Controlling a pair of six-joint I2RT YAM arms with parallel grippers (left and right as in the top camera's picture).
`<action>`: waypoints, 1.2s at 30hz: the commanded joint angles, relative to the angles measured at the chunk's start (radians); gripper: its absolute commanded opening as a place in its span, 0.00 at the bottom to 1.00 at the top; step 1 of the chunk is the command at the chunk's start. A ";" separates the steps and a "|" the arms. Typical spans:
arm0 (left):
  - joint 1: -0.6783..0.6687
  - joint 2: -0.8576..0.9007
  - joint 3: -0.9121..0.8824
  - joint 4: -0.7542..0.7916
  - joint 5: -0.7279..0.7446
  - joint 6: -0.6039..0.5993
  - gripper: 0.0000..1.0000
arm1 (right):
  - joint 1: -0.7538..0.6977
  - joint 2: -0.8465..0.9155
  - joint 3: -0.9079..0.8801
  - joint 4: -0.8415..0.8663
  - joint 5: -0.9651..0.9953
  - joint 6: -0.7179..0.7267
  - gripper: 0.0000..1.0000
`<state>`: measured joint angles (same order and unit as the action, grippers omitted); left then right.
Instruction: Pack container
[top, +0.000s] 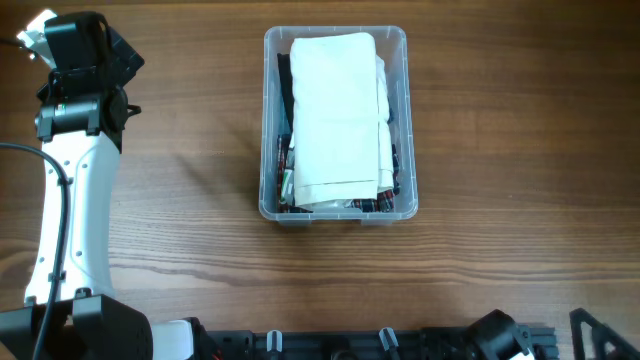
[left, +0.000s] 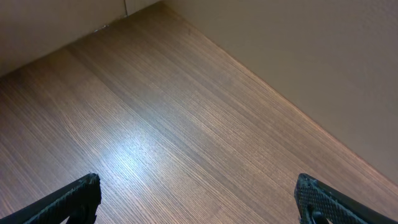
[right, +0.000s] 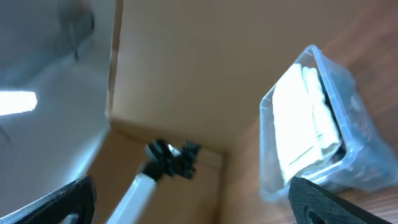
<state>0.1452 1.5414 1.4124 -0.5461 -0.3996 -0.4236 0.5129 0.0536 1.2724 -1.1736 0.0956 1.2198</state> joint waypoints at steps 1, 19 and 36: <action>0.004 0.000 -0.005 0.003 -0.013 0.001 1.00 | 0.005 -0.014 -0.003 -0.050 0.062 0.380 1.00; 0.004 0.000 -0.005 0.003 -0.013 0.001 1.00 | -0.064 -0.015 -0.176 -0.050 0.132 0.018 1.00; 0.004 0.000 -0.005 0.003 -0.013 0.001 1.00 | -0.300 -0.031 -1.048 1.190 -0.100 -0.751 1.00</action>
<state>0.1452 1.5414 1.4120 -0.5457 -0.3992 -0.4236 0.2420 0.0471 0.3214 -0.0700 0.0341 0.5495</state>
